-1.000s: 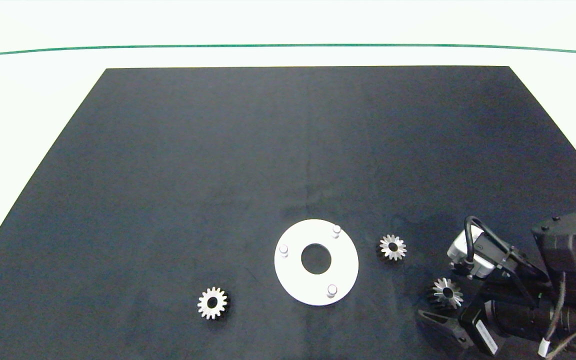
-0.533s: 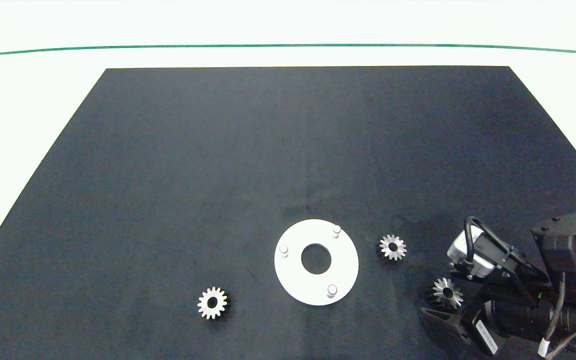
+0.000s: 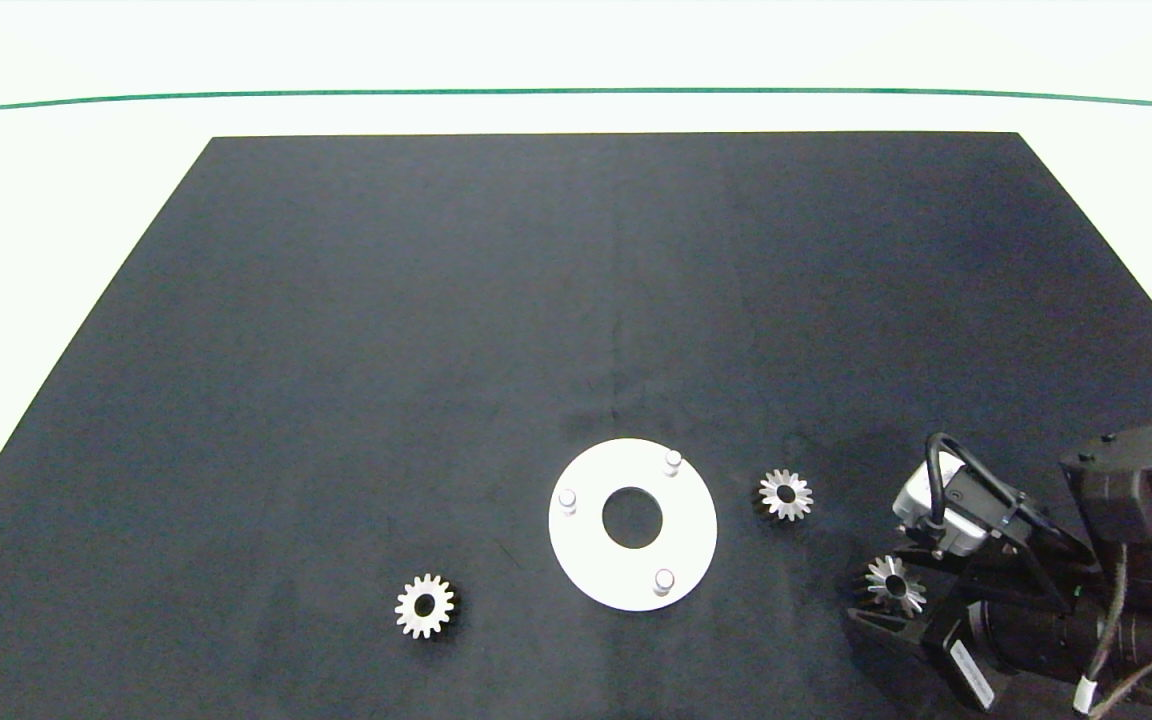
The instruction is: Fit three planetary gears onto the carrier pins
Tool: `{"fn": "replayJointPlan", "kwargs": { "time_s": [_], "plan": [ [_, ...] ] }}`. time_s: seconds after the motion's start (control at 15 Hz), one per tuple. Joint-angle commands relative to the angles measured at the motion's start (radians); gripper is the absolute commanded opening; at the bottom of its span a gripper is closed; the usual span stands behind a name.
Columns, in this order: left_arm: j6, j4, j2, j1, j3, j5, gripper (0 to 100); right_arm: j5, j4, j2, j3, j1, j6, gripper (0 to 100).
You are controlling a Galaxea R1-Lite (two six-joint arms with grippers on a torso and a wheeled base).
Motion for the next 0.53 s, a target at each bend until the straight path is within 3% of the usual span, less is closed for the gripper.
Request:
{"fn": "replayJointPlan", "kwargs": {
  "time_s": [0.07, 0.53],
  "plan": [
    [0.000, 0.002, -0.002, 0.000, -0.004, 0.000, 100, -0.001, -0.001, 0.003, 0.000, 0.001, -0.002, 58],
    [-0.008, 0.002, 0.001, 0.000, -0.004, 0.000, 100, -0.002, 0.002, 0.001, 0.001, -0.003, -0.002, 45]
  ]
}}
